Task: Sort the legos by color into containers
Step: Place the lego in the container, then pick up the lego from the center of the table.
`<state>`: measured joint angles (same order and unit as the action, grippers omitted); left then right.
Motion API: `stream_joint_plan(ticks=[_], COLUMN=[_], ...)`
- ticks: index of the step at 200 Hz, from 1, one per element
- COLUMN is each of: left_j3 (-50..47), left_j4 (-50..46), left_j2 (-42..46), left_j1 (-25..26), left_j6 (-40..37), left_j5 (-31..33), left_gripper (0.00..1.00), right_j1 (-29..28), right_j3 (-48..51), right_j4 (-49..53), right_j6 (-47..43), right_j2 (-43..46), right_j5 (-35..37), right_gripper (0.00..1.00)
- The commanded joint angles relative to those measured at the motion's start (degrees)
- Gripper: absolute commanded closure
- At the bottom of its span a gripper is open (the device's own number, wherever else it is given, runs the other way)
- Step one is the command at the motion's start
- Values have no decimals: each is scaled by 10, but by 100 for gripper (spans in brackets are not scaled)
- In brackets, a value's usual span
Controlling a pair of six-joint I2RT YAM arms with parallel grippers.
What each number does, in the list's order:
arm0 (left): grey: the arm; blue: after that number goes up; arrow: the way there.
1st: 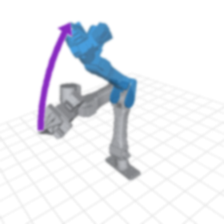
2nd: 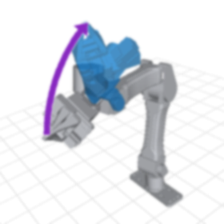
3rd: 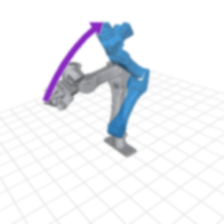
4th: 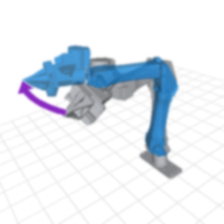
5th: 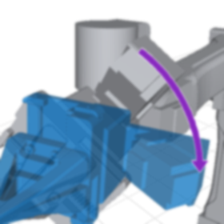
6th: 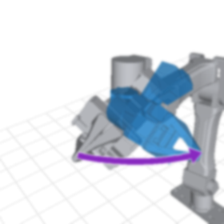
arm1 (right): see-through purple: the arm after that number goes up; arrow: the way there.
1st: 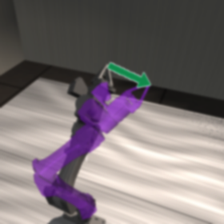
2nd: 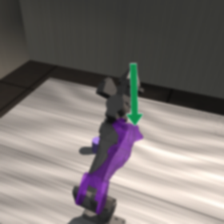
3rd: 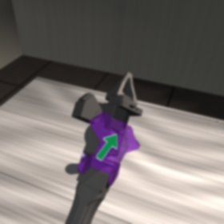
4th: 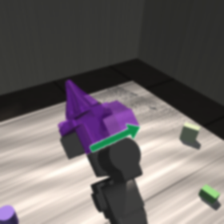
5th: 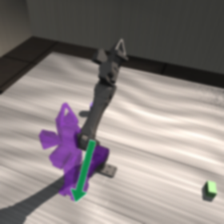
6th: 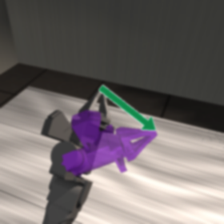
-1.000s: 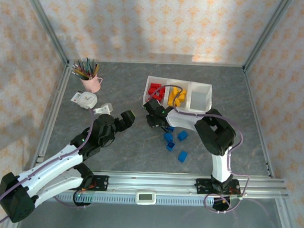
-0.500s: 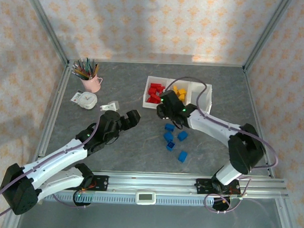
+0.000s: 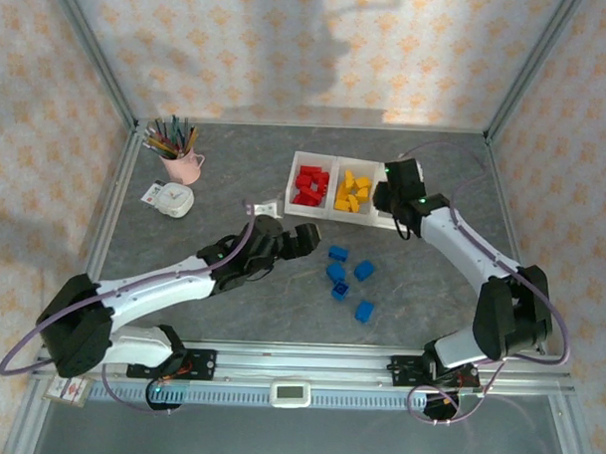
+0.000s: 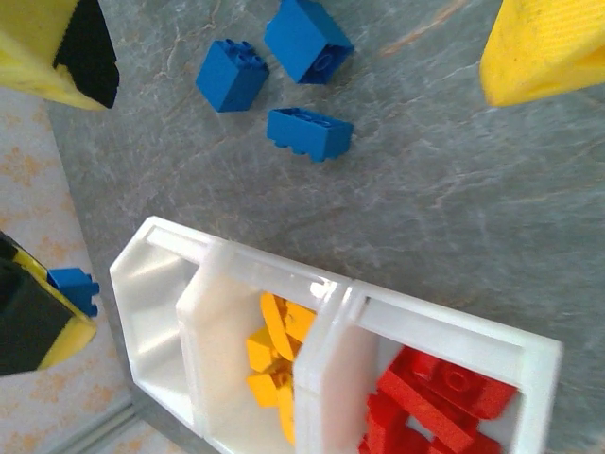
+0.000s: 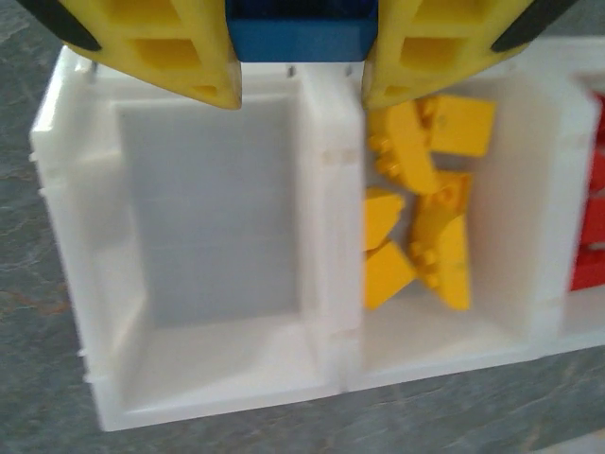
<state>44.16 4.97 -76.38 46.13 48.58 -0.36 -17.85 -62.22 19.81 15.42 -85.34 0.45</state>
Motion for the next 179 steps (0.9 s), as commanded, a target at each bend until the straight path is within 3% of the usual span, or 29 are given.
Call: stream_joint_plan(ticks=[1,63,83,116,179], left_j3=[48,101,110,114,104], left_j4=[53,58,54,49,35], left_j2=[-37,-98,-106,-102,-76], left_j1=[6,7,7,6,6], left_j6=[-1,-18,-21,-26,-31], left_j5=[-16,-22,-25,-21,-8], left_gripper=[1,1,1,1,1], right_j1=[19,63,63,63,51], right_j3=[-27,-120,-145,-142,-61], right_j4=[-24,-33,-27,-27,-28], right_j6=[4,-7,-15,-21,-7], right_j2=[-61,-192,-214,-198,-82], right_j5=[16,30,24,24,-30], right_gripper=[79,76,64,53,45])
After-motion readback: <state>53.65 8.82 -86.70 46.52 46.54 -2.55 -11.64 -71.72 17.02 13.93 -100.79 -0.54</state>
